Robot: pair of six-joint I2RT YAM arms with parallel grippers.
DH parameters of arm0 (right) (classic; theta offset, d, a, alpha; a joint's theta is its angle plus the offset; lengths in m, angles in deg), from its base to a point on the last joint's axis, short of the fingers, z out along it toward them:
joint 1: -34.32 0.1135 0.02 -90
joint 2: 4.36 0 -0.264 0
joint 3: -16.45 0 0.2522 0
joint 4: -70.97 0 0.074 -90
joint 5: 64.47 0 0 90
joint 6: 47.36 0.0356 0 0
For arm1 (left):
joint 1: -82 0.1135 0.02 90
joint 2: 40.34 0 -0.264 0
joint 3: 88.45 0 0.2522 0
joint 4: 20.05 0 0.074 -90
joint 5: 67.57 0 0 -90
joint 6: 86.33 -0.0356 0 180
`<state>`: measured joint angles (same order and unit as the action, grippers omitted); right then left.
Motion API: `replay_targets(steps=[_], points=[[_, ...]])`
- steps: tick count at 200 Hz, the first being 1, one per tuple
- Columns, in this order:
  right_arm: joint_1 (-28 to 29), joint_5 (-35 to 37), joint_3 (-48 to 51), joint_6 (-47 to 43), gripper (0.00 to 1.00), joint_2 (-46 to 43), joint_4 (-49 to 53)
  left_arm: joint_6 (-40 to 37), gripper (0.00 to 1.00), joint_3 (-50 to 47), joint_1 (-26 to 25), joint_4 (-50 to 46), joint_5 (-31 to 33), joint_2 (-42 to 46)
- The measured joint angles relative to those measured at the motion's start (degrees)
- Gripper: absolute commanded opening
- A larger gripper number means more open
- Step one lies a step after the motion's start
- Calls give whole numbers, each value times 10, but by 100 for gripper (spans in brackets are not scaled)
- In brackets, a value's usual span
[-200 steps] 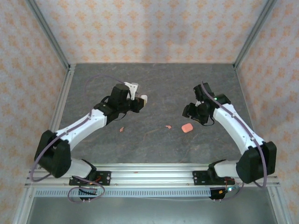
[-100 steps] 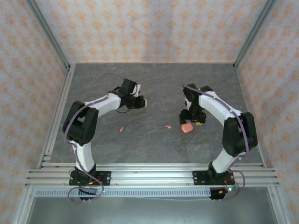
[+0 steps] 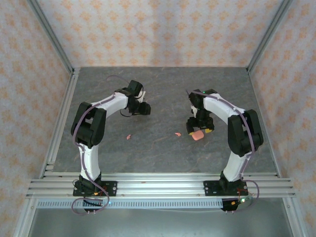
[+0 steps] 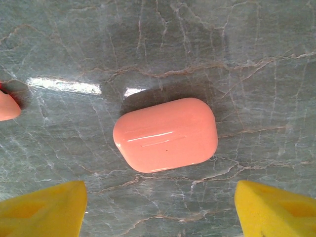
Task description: Insert wireless bluetooth earbuds into charging case
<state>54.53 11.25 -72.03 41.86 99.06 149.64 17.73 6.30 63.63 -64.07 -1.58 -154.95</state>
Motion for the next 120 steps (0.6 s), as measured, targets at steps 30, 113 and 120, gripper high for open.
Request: replay_targets(steps=[30, 113, 120], points=[[0, -5, 0, 0, 82, 6, 0, -7, 52, 2, 0, -20, 27, 2], [3, 8, 5, 1, 83, 38, -19, -6, 53, -38, 0, -24, 50, 94], [3, 10, 5, 1, 83, 44, -22, -6, 53, -43, 0, -22, 50, 98]])
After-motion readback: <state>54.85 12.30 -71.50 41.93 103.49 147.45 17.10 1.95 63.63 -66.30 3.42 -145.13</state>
